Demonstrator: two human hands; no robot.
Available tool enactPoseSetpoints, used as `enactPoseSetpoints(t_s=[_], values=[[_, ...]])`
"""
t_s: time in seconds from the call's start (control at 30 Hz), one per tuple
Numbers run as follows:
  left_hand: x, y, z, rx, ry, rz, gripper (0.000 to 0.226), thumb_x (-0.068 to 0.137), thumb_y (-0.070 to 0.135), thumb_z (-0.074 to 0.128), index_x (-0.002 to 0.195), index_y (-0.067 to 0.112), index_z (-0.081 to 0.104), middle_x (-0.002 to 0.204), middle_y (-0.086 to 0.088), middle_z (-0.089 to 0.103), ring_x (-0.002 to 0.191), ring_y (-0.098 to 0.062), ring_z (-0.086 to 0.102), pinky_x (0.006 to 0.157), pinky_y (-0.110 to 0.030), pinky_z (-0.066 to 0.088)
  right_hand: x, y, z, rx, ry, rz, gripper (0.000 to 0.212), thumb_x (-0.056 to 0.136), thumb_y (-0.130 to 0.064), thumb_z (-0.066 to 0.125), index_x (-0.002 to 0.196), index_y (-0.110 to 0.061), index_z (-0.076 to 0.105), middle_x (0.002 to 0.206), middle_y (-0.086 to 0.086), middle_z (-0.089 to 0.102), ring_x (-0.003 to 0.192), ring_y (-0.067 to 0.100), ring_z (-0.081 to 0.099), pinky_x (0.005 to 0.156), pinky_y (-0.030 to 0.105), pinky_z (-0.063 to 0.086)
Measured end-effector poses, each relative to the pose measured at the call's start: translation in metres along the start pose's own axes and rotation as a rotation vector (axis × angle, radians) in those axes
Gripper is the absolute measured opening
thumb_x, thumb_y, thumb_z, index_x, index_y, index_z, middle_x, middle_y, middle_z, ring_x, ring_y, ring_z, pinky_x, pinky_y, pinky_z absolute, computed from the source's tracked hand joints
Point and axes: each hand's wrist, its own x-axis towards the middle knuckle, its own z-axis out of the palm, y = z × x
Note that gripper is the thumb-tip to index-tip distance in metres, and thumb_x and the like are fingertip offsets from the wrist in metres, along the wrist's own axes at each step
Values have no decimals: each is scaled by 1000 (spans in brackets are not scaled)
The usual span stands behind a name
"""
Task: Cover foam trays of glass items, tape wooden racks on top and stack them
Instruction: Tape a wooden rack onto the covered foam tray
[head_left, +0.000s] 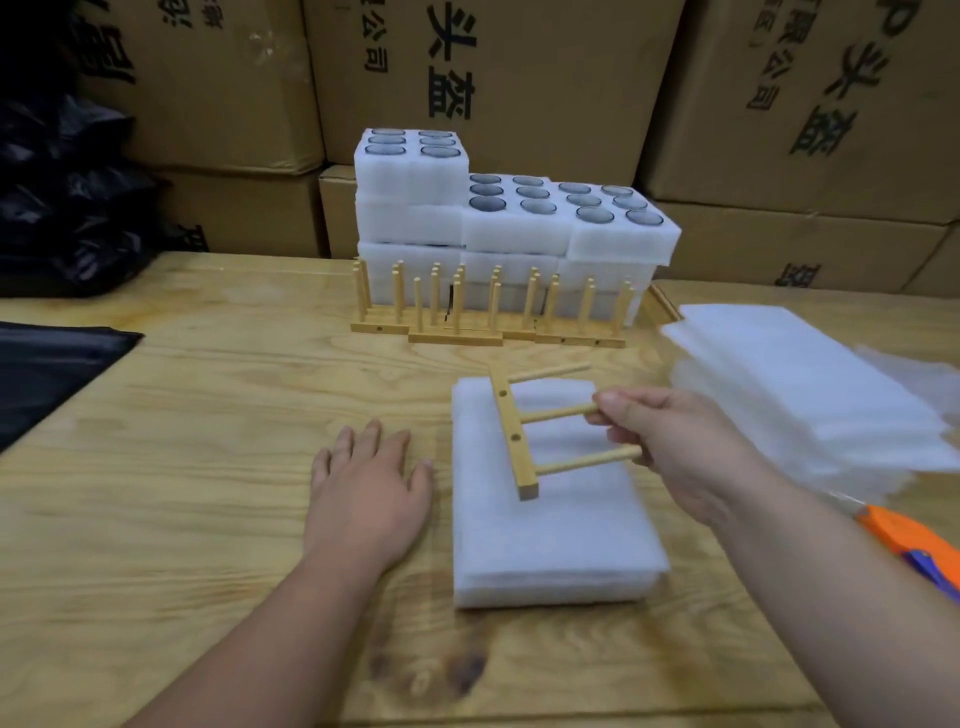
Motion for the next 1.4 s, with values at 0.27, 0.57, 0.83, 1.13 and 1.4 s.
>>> enactPoseSetpoints(t_s=[0.27,0.57,0.83,1.13,1.4], values=[[-8,7,-20,-491,-22,-46,46,106,43,39,149,31,47,162,7,35,152,-12,22,124,-35,10,-8,4,6,18,17,-82,11,93,-26,71,90,-18,78,80,-10,78,59,-13,59,58,11,44],[-35,60,-20,-1051,-229,70,63,104,43,46,159,38,16,164,23,12,149,7,10,124,-26,9,-12,21,8,-73,42,-102,12,88,-30,77,78,-36,80,93,-16,71,88,1,63,70,20,44],[-47,57,-6,-1297,-137,36,48,108,27,39,155,32,33,158,24,31,145,7,26,126,-34,17,-26,43,21,131,-5,-42,17,89,-21,75,92,-36,82,135,4,63,122,13,62,108,37,49],[-49,48,5,-1302,-61,40,53,101,-1,47,150,21,45,154,17,42,138,7,39,108,-8,31,-58,28,-35,-293,202,-199,23,91,-35,69,112,-42,63,113,-23,62,99,-6,60,87,24,49],[-49,52,9,-1369,-47,-2,54,99,-5,47,148,18,48,138,16,53,98,32,50,76,6,39,-117,20,-174,-1130,430,228,70,71,-79,57,99,-16,68,96,4,73,90,25,67,76,38,53]])
